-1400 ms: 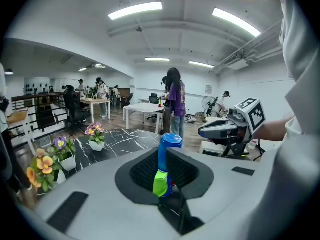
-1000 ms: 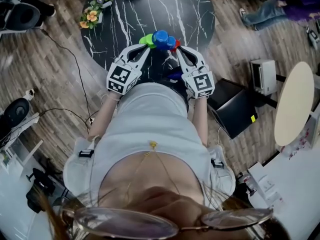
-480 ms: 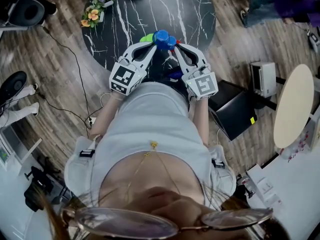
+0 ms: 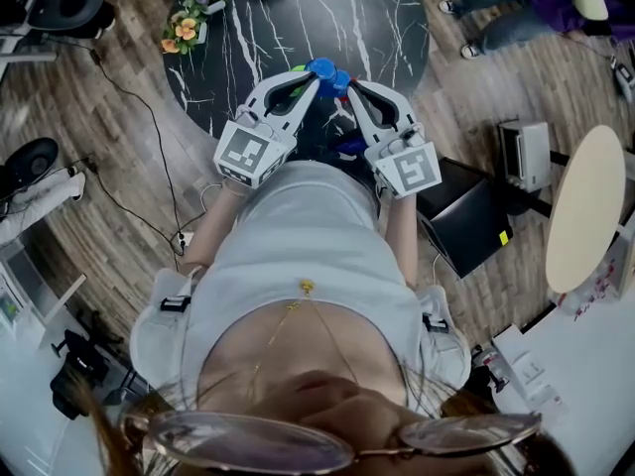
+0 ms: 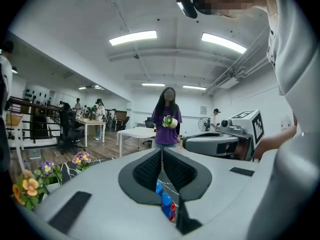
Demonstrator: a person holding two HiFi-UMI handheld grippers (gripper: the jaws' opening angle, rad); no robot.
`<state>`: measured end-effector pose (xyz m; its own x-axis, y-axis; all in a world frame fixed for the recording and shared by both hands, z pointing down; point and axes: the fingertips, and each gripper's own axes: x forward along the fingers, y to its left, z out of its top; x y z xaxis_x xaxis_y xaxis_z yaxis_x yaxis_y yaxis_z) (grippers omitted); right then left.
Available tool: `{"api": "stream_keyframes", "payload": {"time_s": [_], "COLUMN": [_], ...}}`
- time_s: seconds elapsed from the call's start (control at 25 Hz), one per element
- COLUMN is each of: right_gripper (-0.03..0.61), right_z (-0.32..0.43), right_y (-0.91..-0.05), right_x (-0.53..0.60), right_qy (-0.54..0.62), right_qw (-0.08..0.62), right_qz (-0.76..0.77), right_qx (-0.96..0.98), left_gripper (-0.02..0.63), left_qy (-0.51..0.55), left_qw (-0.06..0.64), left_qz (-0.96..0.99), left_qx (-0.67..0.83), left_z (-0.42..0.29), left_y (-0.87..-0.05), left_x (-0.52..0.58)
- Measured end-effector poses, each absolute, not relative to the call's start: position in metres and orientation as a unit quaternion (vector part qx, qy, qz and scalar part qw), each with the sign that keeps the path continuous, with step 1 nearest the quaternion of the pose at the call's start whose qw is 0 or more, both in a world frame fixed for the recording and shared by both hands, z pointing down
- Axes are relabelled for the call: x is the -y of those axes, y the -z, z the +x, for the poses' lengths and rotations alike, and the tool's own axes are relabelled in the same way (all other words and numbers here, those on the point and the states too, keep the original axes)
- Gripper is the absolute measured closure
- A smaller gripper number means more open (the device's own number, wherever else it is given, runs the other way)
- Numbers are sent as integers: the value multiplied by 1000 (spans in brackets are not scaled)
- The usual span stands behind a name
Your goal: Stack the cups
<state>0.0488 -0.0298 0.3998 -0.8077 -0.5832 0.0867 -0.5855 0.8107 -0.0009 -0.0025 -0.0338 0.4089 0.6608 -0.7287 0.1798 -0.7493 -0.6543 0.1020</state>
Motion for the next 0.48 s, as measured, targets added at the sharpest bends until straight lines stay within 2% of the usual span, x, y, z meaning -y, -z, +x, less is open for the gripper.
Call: {"api": "stream_keyframes", "payload": {"time_s": [0.48], "right_gripper": [563], "right_z": [47], "right_y": [-400], "right_x": [26], "right_qy": [-19], "right_qw": [56], "right_qz": [301], "right_qx": [952], "left_gripper": [577], "left_qy": [-66], "left_qw": [75], "left_qz": [909], "left_qx": [404], "left_z": [-1], "left_y": [-407], "left_x": [33]}}
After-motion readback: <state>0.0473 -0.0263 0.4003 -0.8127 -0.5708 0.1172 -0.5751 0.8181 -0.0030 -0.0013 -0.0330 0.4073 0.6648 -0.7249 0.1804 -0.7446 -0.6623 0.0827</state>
